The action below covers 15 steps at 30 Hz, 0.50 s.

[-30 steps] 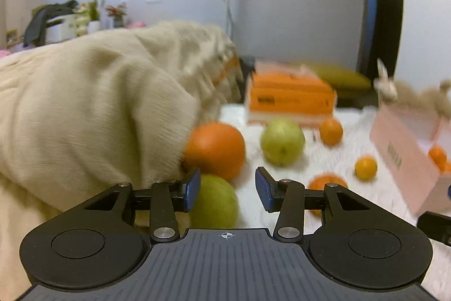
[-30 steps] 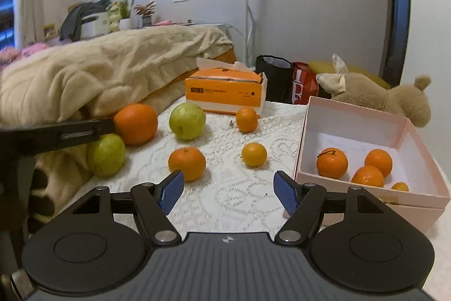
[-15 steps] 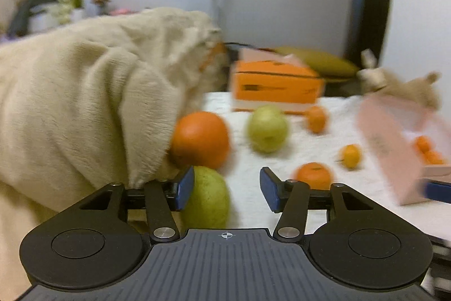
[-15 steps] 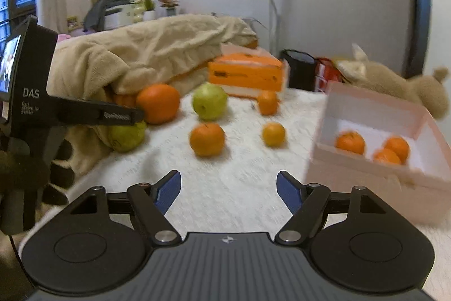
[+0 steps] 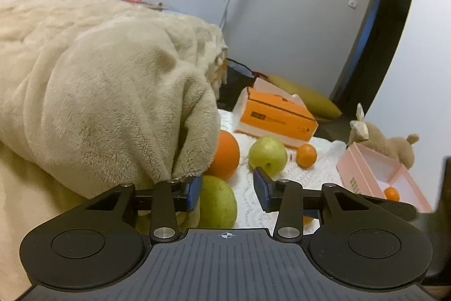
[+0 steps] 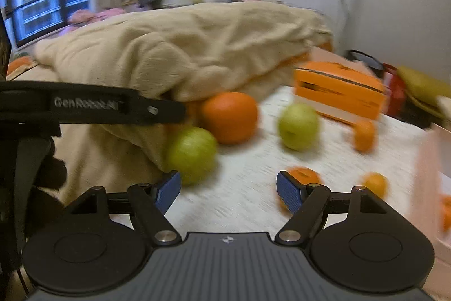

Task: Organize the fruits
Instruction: 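Reach the left tool toward the green pear beside the blanket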

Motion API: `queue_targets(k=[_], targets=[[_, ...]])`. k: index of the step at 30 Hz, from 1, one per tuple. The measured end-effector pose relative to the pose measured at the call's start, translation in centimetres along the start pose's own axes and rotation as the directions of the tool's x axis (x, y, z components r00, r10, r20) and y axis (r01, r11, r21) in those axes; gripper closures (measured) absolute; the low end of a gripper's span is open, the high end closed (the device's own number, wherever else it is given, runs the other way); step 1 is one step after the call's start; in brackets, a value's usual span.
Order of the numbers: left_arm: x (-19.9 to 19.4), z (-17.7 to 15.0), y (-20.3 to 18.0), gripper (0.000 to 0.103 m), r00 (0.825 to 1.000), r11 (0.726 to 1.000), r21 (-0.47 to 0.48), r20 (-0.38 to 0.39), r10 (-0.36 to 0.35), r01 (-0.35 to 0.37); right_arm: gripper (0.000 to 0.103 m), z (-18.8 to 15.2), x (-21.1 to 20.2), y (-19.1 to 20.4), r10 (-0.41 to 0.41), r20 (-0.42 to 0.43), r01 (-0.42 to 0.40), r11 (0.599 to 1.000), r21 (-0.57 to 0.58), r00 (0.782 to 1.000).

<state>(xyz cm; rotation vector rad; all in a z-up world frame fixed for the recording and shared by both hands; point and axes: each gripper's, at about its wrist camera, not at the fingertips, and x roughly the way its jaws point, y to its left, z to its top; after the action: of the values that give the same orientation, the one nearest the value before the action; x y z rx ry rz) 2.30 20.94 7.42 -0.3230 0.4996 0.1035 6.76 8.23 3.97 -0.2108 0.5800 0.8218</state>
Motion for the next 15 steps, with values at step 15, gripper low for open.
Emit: queue_targets(k=[15], targets=[[0.5,-0.2,0.1,0.061,1.000,1.000,0.009,-0.007,0.013,-0.013,0.048,0.3,4.9,2.8,0.065,-0.046,-0.065,0.998,-0.011,0.997]])
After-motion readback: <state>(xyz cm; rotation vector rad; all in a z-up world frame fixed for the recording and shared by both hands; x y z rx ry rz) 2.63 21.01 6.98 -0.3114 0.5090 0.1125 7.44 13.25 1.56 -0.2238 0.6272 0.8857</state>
